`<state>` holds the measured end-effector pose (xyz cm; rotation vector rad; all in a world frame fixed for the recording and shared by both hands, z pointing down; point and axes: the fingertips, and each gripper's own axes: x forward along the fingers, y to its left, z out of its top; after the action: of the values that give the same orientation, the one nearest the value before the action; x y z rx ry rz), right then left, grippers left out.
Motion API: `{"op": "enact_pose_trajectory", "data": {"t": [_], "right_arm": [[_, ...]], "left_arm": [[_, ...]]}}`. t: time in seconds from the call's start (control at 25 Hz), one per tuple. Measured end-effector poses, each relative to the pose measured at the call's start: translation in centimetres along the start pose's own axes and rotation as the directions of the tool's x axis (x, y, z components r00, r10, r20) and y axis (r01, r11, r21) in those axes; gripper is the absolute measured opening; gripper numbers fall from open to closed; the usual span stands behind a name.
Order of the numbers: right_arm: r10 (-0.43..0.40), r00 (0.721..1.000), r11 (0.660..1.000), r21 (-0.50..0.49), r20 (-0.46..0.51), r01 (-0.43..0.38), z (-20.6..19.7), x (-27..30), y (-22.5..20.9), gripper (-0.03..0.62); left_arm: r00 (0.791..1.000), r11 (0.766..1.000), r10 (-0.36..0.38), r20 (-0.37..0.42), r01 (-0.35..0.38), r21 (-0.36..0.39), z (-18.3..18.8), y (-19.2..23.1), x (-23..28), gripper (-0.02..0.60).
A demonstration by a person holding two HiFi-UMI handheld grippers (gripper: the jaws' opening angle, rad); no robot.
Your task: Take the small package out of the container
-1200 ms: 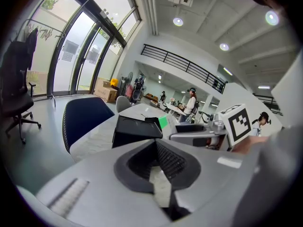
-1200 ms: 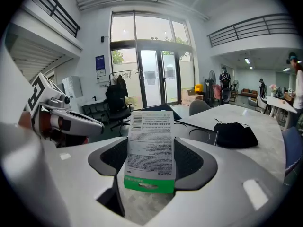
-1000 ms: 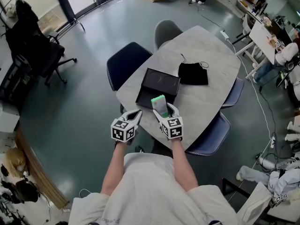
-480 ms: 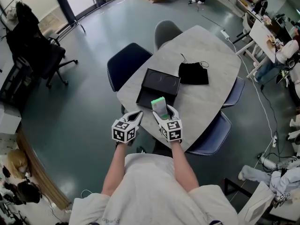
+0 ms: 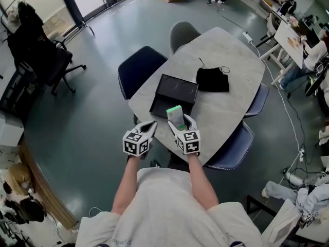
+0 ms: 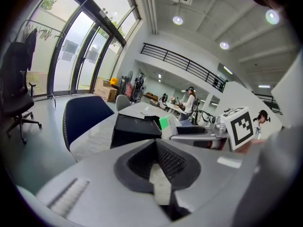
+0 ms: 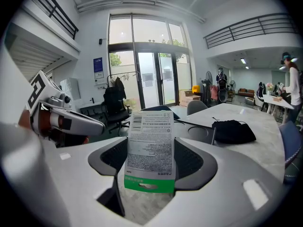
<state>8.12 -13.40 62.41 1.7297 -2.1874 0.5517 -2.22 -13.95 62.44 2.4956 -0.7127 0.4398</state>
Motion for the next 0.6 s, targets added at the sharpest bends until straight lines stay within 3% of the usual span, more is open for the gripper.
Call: {"op": "enact_pose_trajectory", "data": {"t": [0.6], "right_arm": [[-0.006,1.0,1.0,0.003,0.006,0.006,0.06,-0.1,-0.24,0.308]], "left_arm": [[1.0,1.0,0.002,-0.008,-0.002,-0.001,-0.37,0.02,0.19,0.052]]}}
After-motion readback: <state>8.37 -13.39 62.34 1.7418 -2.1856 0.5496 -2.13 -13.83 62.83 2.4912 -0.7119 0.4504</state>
